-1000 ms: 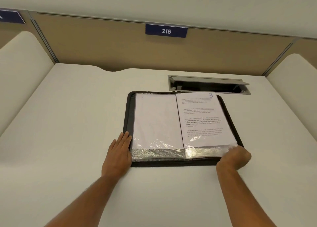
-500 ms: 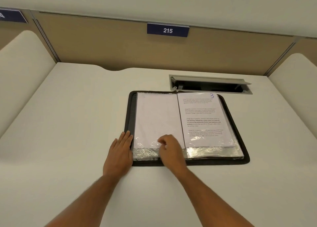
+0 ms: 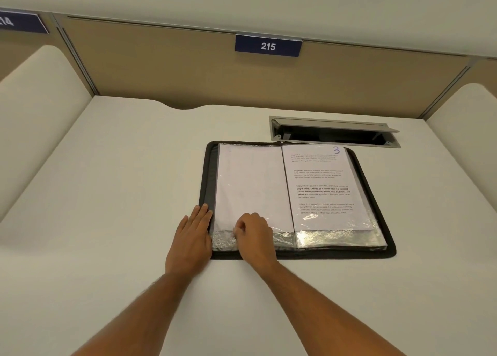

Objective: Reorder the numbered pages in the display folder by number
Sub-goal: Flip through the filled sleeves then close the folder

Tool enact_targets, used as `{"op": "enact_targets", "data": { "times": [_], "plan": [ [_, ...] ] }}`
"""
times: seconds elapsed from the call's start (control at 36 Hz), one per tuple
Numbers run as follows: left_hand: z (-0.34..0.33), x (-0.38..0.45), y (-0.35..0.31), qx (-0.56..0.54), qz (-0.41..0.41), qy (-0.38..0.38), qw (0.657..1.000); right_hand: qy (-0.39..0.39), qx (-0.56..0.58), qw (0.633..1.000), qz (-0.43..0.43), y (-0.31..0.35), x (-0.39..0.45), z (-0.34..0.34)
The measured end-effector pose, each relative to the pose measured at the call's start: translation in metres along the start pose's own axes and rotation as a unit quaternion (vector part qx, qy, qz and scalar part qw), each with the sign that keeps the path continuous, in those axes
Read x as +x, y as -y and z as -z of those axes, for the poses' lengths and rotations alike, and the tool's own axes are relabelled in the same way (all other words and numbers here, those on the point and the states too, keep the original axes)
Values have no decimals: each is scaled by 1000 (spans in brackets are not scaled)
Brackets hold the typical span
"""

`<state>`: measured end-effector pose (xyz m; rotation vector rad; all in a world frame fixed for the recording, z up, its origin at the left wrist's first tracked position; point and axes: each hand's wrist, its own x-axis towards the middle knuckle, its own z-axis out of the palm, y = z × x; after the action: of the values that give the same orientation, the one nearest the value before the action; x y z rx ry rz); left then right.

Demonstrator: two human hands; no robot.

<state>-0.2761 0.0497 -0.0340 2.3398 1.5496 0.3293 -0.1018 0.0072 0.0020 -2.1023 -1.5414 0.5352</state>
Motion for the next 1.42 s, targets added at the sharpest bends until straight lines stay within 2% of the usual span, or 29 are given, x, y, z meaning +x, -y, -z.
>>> {"op": "enact_targets", "data": {
  "times": [0.08, 0.17, 0.28, 0.36, 0.56, 0.83, 0.92, 1.0, 1.06, 1.14, 1.22, 1.33, 1.42],
  "plan": [
    [0, 0, 0, 4, -1, -1, 1000, -9, 163, 984, -72, -2, 0, 14],
    [1, 0, -1, 6, 0, -3, 1000, -23, 308, 942, -132, -8, -1, 34],
    [1, 1, -1, 10, -1, -3, 1000, -89, 398, 898, -167, -28, 1, 60],
    [0, 1, 0, 10, -2, -1, 1000, -156, 460, 848, -210, -50, 3, 79],
    [-2, 1, 1, 9, -3, -3, 1000, -356, 414, 783, -299, -102, 2, 115],
    [-1, 1, 1, 15, -3, 0, 1000, -502, 338, 700, -380, -131, -11, 137],
    [-1, 2, 1, 16, -5, 3, 1000, -513, 266, 724, -377, -129, -14, 144],
    [-1, 2, 1, 14, -4, 1, 1000, -512, 173, 788, -295, -118, -14, 142],
    [-1, 1, 0, 14, -4, -2, 1000, -478, 151, 834, -232, -105, -10, 132],
    [0, 1, 0, 14, -3, -2, 1000, -360, 185, 904, -138, -81, -6, 106],
    [0, 1, -1, 10, -2, -3, 1000, -181, 160, 967, -76, -56, -6, 74],
    [0, 1, -1, 9, 2, 0, 1000, 19, 113, 993, 0, -24, -11, 32],
    [-1, 1, 1, 7, 0, 6, 1000, 60, 21, 997, 34, -11, -13, 6]
  ]
}}
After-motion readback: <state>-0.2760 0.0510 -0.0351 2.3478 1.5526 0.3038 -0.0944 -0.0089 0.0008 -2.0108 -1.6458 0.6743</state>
